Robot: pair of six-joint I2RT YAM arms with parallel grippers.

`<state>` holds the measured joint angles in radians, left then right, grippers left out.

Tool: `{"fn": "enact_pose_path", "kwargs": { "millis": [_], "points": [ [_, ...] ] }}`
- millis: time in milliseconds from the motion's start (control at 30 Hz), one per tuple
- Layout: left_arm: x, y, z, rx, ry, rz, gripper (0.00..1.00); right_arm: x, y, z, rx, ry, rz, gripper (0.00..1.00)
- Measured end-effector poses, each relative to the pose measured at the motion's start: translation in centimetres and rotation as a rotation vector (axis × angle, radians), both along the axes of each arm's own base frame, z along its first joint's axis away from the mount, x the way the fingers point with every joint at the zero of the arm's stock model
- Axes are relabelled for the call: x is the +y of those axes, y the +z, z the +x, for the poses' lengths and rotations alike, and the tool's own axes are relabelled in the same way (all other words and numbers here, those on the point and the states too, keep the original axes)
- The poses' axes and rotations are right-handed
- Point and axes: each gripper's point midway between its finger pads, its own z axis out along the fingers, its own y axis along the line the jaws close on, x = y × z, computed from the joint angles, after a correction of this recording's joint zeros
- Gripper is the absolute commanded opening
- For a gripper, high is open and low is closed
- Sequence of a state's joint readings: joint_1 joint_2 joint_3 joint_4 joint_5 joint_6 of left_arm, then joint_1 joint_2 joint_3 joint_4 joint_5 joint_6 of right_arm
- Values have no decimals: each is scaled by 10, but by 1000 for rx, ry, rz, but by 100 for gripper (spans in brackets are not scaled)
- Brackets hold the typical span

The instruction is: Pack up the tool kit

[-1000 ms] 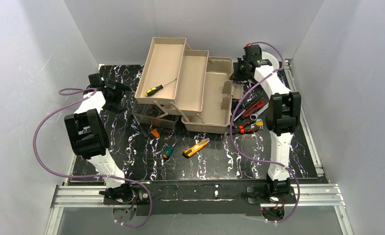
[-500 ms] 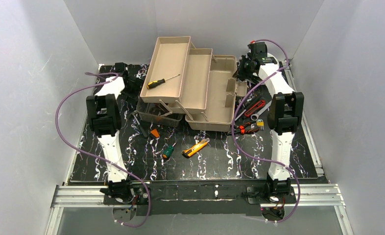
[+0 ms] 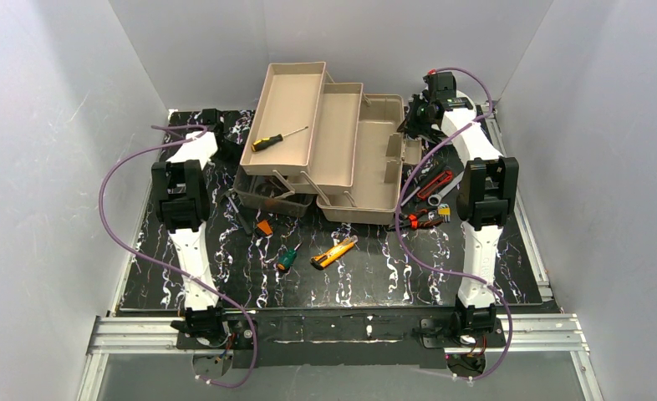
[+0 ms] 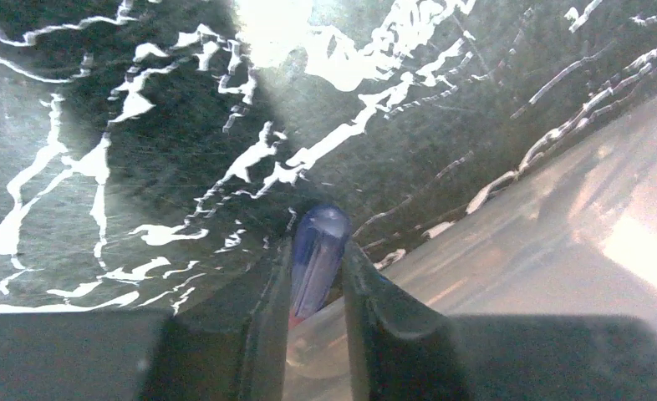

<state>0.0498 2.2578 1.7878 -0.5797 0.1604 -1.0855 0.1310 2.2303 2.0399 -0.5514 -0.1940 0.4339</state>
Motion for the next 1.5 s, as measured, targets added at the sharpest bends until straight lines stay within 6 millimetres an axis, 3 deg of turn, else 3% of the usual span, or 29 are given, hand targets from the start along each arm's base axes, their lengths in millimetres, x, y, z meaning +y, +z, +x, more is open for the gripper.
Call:
{"fn": "enact_pose_path", "kwargs": {
  "millis": [33,233,433,567,700,733,800,833,867,900,1033,1267,1400,1500],
  "points": [
    [-2,0,2,-13,-2,-10,0,0,0,0,0,0,0,1],
    [-3,4,-4,-33,-14,-19,0,-3,0,1,1,-9,0,1],
    [26,21,-30,3,38,76,0,-2,1,2,-5,-10,4,1],
    [75,61,-50,-34,128,187,0,-1,1,2,-6,-7,6,1],
    [118,117,-60,-140,214,311,0,-1,1,2,-7,-6,6,1],
    [123,132,-63,-169,225,341,13,0,1,2,-6,-5,7,1],
    [124,150,-66,-208,220,372,56,1,1,1,-6,-2,8,1],
    [123,155,-66,-222,210,380,73,2,1,1,-6,-1,8,1],
    [121,158,-66,-228,205,380,84,2,1,1,-6,-1,8,1],
    [120,158,-65,-233,205,373,89,2,1,1,-6,-1,8,1],
    [105,131,-57,-188,175,290,91,2,1,1,-6,-1,8,1],
    [76,43,-51,1,124,124,91,2,1,1,-6,-1,8,1],
    [58,22,-50,42,105,63,90,2,1,1,-6,-1,8,1],
    [45,17,-40,38,79,46,90,2,1,1,-6,-1,8,1]
  ]
}}
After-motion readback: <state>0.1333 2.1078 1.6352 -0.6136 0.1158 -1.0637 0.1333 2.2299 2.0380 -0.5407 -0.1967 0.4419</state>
